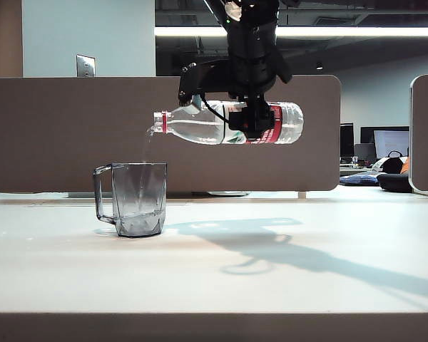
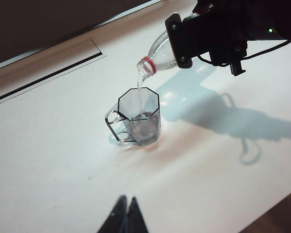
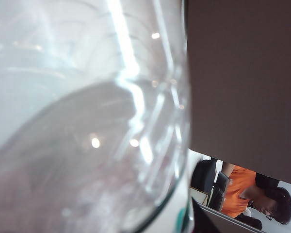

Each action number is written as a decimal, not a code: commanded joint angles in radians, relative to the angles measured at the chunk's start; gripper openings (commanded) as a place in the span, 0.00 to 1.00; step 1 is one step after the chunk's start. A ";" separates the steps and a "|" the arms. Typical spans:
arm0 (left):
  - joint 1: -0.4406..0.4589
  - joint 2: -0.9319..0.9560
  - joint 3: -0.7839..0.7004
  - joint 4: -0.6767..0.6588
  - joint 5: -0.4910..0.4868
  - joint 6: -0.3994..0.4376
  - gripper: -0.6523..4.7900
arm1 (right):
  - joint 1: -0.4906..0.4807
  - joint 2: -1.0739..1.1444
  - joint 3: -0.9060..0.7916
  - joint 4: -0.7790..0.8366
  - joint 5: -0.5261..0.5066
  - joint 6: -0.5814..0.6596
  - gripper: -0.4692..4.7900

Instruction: Pick up the mineral water bottle on the table and pour water into the mug until it's half full.

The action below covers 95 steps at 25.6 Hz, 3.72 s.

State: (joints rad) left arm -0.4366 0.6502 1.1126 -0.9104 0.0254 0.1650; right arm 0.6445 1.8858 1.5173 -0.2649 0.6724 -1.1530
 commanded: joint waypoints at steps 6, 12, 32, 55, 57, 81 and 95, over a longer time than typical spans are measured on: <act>-0.002 -0.002 0.006 0.006 0.005 0.003 0.11 | 0.002 -0.014 0.011 0.019 0.014 0.001 0.67; -0.002 -0.002 0.006 0.006 0.005 0.003 0.11 | 0.013 -0.014 0.011 -0.001 0.013 0.000 0.67; -0.002 -0.002 0.006 0.006 0.005 0.003 0.11 | 0.013 -0.014 0.010 -0.023 0.002 0.002 0.67; -0.001 -0.002 0.006 0.006 0.004 0.027 0.11 | -0.045 -0.015 0.002 -0.006 -0.377 0.793 0.67; -0.001 -0.002 0.006 0.006 0.004 0.027 0.11 | -0.061 -0.015 0.001 -0.001 -0.417 0.871 0.67; -0.001 -0.002 0.006 -0.092 -0.007 0.045 0.11 | -0.193 -0.193 -0.278 0.216 -0.596 1.182 0.67; -0.001 -0.002 0.006 -0.120 -0.007 0.057 0.11 | -0.193 -0.216 -0.669 0.872 -0.531 1.366 0.67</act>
State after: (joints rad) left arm -0.4362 0.6506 1.1126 -1.0401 0.0185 0.2100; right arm 0.4511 1.6588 0.8463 0.5209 0.1333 0.2031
